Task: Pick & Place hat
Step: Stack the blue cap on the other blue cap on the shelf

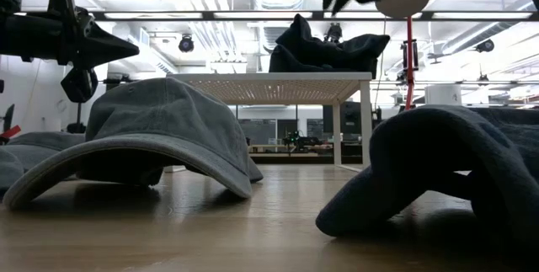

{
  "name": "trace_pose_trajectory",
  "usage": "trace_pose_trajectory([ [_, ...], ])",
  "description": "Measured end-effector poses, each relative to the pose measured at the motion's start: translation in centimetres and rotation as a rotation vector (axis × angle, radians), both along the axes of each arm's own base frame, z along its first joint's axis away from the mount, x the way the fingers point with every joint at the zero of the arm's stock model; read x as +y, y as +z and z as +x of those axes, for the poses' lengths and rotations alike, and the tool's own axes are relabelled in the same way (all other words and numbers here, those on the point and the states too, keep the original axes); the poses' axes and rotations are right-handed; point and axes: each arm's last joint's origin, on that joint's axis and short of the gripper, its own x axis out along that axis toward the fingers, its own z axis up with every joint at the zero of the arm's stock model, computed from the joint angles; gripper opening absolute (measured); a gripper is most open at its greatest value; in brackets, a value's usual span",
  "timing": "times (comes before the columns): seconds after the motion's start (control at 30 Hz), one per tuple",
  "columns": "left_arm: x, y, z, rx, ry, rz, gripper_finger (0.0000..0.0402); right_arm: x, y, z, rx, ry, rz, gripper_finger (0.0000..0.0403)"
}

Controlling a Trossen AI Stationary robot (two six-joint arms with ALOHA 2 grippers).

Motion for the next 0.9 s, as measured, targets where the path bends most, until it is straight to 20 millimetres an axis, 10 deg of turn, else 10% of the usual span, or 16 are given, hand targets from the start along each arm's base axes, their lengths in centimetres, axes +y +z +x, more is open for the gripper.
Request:
trace_pose_trajectory([
  [0.33,0.0,0.0,0.0,0.022,-0.001,0.059,0.0000,9.8,1.3,0.8,-0.059,0.315,0.091,0.0067],
  [0.9,0.0,0.1,0.0,0.018,0.000,0.078,0.0000,25.2,-5.2,-1.8,0.269,0.434,0.197,0.0073],
])
